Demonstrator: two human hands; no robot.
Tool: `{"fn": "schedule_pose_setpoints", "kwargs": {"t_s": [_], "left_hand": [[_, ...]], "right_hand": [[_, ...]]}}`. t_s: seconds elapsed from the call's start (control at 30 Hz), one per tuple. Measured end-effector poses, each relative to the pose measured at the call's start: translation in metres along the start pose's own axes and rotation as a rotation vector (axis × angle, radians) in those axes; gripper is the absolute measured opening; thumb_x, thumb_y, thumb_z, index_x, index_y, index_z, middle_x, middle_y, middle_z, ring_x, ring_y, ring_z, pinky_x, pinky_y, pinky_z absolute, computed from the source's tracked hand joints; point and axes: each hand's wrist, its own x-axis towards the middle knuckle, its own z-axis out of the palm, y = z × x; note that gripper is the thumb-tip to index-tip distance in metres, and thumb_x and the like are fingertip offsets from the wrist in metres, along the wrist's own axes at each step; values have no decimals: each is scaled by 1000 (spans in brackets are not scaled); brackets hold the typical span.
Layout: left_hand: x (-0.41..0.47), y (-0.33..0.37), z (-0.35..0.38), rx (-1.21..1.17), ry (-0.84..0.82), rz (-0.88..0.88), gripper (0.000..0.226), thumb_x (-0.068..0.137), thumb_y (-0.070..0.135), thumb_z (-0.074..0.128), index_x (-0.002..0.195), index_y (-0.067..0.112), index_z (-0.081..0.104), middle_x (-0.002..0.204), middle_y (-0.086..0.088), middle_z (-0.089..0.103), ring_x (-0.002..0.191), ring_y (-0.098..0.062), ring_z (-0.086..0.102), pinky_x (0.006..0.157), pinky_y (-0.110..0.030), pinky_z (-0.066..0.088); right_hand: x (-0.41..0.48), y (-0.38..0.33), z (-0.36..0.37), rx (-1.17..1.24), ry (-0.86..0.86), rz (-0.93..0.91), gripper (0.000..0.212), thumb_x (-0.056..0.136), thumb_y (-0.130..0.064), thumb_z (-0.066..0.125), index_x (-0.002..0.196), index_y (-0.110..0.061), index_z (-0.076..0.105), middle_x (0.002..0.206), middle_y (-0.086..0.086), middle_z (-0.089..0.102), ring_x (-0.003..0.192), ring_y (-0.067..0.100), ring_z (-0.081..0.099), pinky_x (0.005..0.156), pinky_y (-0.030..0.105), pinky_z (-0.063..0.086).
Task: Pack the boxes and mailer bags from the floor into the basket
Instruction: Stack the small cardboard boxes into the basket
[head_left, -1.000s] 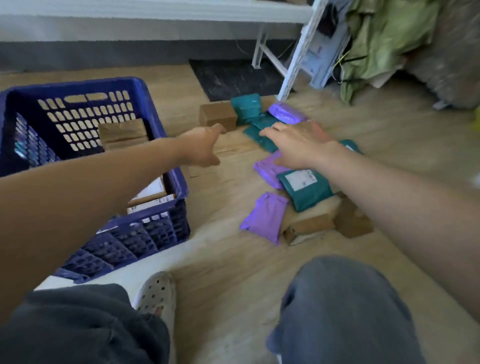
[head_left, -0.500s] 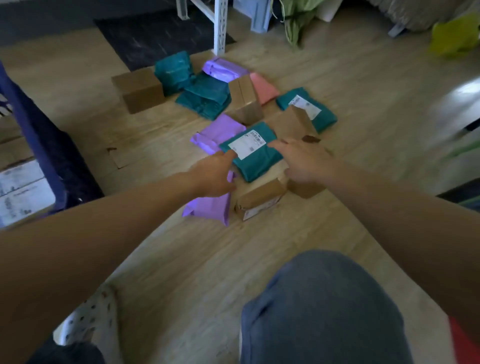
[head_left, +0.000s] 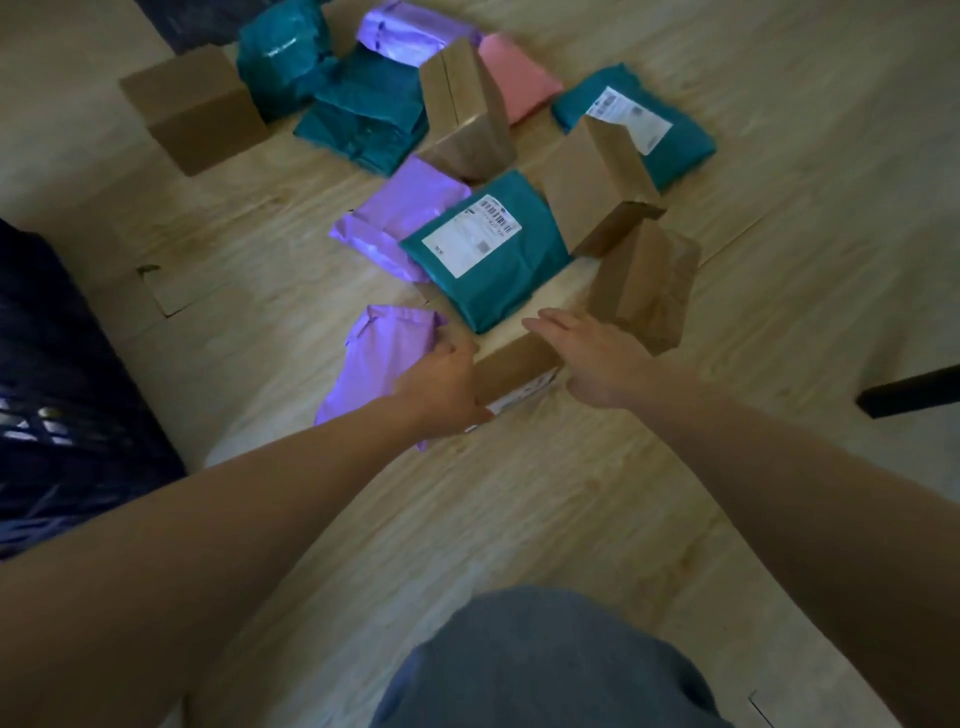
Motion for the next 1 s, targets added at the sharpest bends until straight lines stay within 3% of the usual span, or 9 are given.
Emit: {"fn": "schedule_pose_setpoints", "kwargs": {"t_s": [0.17,0.37,0.63,0.8,1.0], "left_hand": [[20,-5,21,-13,-27,-28,81,72,36,76,136,13,33,127,-14,46,113,-32,52,90,-42,47],[24,-8,26,-42,-46,-12,54,75,21,68,122,9,45,117,-12,53,106,-30,54,85,-40,48],[12,-8,-20,-81,-67,33,41,73,16,69,110,8,51,104,-10,59,92,-26,58,76,-40,50],[-3,-21,-61,-110,18,121,43,74,14,67,115,9,53,112,-6,55,100,-22,55,79,-28,44],[-25,-64,-119,-64,197,139,45,75,18,67,118,12,55,117,-9,52,106,-26,54,83,-31,43]], "right_hand": [[20,9,18,-55,-25,-71,82,84,0,61,149,-24,17,155,1,19,142,23,21,109,40,32],[27,13,21,-125,-37,-106,66,85,-4,59,141,-20,30,139,5,38,127,24,40,98,36,39],[8,-3,-14,55,-69,0,66,84,-5,61,141,-22,34,135,3,43,122,23,43,96,37,44],[3,-23,-51,165,10,43,61,82,-11,66,137,-24,42,130,3,46,121,23,44,95,41,46],[19,-73,-94,198,122,16,66,76,-23,75,136,-22,45,131,3,48,120,23,46,96,40,45]]}}
